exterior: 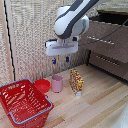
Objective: Move your gripper towards the pink mug and hold it gently. Lift the pink mug from the surface. Position it above the basket, lowering it gently until it is placed inside. Release the grip on the pink mug, completing the task.
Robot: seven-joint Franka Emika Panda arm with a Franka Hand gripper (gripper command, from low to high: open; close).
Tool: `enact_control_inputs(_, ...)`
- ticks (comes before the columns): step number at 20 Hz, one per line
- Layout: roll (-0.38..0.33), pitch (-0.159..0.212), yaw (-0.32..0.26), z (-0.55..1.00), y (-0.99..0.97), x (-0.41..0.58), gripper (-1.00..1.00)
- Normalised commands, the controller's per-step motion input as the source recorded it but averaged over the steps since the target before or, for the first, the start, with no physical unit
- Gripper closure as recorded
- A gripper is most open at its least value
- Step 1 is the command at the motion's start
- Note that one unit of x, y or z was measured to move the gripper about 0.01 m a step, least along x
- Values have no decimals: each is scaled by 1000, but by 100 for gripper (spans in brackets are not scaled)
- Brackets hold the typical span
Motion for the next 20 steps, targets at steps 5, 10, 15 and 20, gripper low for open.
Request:
enact_control_inputs(5, 6, 0, -88, -409, -5, -1, -100)
enact_control_inputs(10, 0, 0, -58, -381, 0, -13, -100)
enact_control_inputs(15, -3, 0, -28, -334, -1, 0, -100)
enact_control_inputs(20, 0, 0, -23, -288, -55, -18, -100)
